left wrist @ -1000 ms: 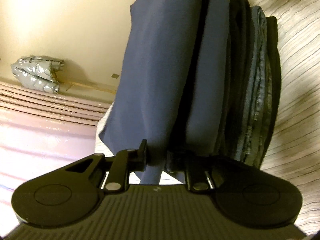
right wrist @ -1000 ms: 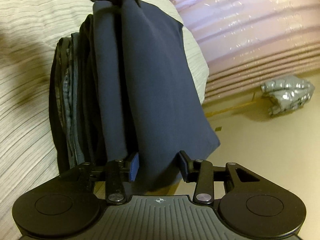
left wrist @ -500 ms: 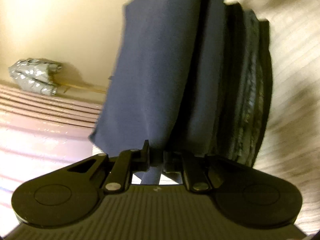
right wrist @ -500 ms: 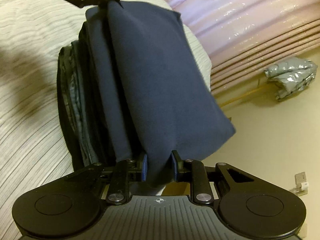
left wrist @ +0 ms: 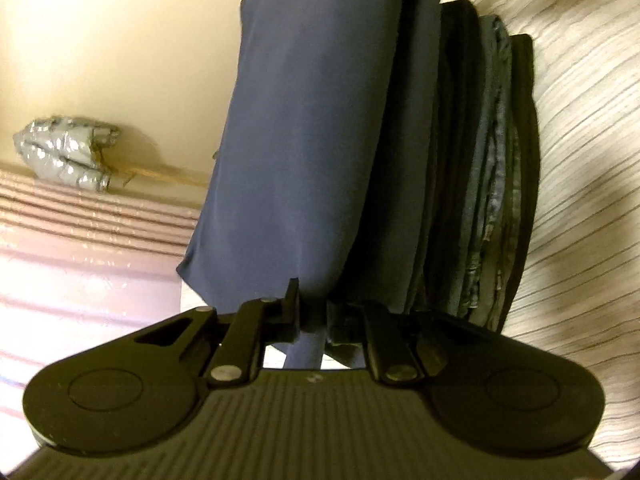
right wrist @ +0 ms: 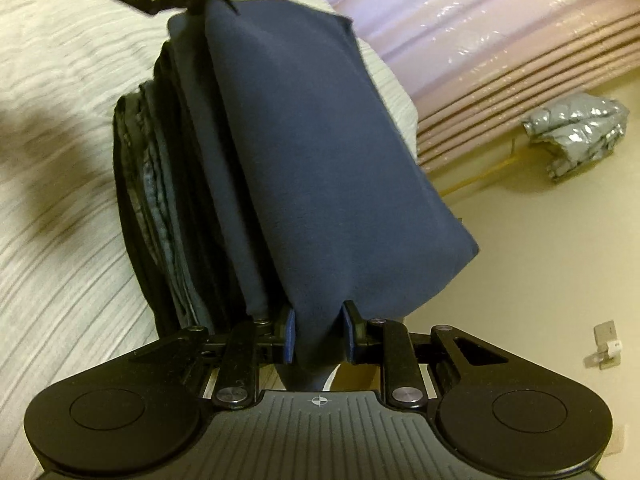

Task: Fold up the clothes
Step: 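Lower the folded top onto the stack with both grippers, then open both grippers and release the top on the stack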

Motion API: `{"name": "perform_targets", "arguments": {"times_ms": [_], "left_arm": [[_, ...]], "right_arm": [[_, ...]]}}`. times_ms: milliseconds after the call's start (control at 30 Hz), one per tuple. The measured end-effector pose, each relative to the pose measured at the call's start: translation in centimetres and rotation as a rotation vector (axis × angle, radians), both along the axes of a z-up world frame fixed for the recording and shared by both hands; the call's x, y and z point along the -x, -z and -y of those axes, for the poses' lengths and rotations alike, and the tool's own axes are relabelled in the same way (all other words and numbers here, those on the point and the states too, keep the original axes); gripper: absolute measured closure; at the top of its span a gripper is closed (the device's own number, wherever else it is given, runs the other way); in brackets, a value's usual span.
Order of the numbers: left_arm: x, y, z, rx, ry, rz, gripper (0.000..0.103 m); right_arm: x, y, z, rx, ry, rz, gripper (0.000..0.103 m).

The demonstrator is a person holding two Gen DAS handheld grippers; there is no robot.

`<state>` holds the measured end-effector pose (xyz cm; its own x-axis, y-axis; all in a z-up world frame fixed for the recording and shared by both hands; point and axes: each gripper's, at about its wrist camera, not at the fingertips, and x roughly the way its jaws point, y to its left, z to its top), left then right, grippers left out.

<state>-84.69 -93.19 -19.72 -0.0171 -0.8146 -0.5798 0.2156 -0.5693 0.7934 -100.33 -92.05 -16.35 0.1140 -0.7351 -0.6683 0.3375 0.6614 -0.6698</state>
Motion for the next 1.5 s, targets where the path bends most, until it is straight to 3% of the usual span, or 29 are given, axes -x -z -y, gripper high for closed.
{"name": "perform_targets", "arguments": {"times_ms": [133, 267, 400, 567, 700, 800, 900, 1000, 1133, 1200, 1333, 1500], "left_arm": [[-0.1, -0.1, 0.8, -0.007, -0.044, -0.020, 0.094], [0.0, 0.4, 0.2, -0.003, -0.024, 0.001, 0.094], [-0.2, -0.2, -0.2, 0.015, -0.068, -0.031, 0.086], [-2.3, -2.2, -0.2, -0.031, -0.197, -0.164, 0.068], [-4.9, -4.4, -1.8, -0.096, -0.281, -0.322, 0.067], [-6.4, -6.6, -3.1, -0.127, -0.325, -0.485, 0.067], [-6.6, -8.4, -3.3, -0.135, -0.355, -0.592, 0.068], [-5.5, -9.3, -1.9, -0.140, -0.372, -0.652, 0.068], [-4.7, -9.4, 1.3, -0.191, -0.437, -0.727, 0.068], [-4.7, -8.7, 2.8, -0.231, -0.488, -0.749, 0.069], [-4.8, -7.7, 3.8, -0.294, -0.535, -0.780, 0.068], [-5.0, -8.2, 3.7, -0.298, -0.530, -0.770, 0.068]], "right_arm": [[-0.8, 0.2, 0.0, 0.001, 0.015, 0.005, 0.080], [-1.0, 0.5, -0.1, -0.003, 0.014, -0.011, 0.080], [-0.9, 0.4, 0.0, -0.017, 0.012, -0.027, 0.076], [-0.7, -1.1, -0.2, -0.040, 0.072, 0.021, 0.074], [-0.1, -2.4, -1.7, -0.061, 0.128, 0.057, 0.074], [0.3, -4.5, -2.7, -0.094, 0.178, 0.171, 0.074], [0.9, -6.7, -2.0, -0.106, 0.225, 0.305, 0.074], [1.6, -8.6, 0.0, -0.124, 0.289, 0.447, 0.074], [3.5, -9.6, 5.4, -0.273, 0.447, 0.741, 0.074], [4.3, -8.5, 7.5, -0.360, 0.522, 0.838, 0.074], [4.4, -5.2, 8.4, -0.436, 0.579, 0.822, 0.074], [4.8, -5.3, 7.6, -0.432, 0.570, 0.831, 0.074]]}}
